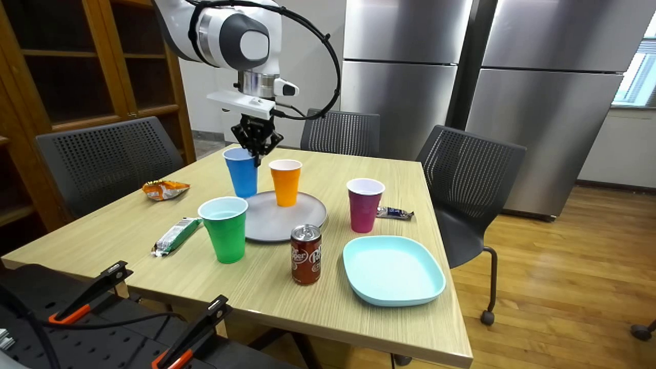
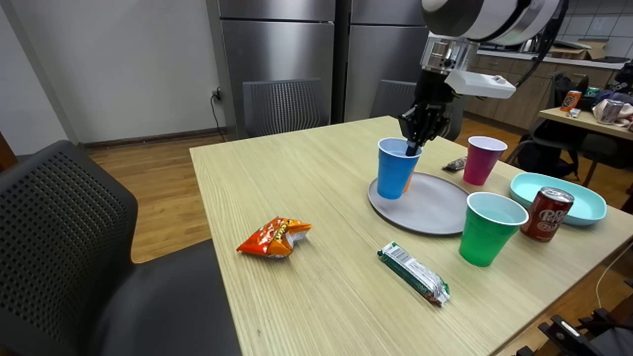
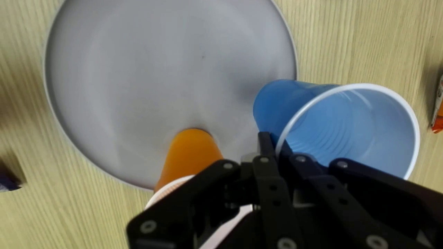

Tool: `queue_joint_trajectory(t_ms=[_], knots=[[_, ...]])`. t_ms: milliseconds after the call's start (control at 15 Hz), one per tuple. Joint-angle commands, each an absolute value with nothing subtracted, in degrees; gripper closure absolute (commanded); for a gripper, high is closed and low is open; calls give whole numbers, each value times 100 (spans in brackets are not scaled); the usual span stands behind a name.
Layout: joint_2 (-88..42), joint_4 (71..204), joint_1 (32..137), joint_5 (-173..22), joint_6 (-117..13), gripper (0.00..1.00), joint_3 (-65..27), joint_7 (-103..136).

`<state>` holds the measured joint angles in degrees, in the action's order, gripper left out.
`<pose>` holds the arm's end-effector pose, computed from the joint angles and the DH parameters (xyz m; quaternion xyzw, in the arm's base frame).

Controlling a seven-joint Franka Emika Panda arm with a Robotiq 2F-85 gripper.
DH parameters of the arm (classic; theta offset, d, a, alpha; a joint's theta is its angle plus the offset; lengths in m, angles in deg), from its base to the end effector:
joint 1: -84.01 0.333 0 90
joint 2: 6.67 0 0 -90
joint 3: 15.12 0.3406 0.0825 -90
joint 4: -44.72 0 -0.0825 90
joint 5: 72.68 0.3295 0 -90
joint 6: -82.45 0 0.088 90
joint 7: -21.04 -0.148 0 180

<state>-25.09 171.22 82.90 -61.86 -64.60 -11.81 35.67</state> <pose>0.5359 0.0215 0.2636 -0.9957 -0.0667 -0.0247 0.0595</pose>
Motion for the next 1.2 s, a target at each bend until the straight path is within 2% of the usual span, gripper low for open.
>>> queue_joint_trajectory(t_ms=[0, 867, 933, 1000, 1133], knots=[[-2600, 17140, 8287, -6371, -6648, 99, -1226, 3310], [-2880, 17159, 8293, -6600, -6824, 99, -1311, 2991], [-2865, 17164, 8293, -6608, -6799, 71, -1312, 2996], [-2839, 17174, 8284, -6600, -6783, 70, -1302, 3017], [-2779, 17192, 8309, -6654, -6801, 56, -1329, 2991]])
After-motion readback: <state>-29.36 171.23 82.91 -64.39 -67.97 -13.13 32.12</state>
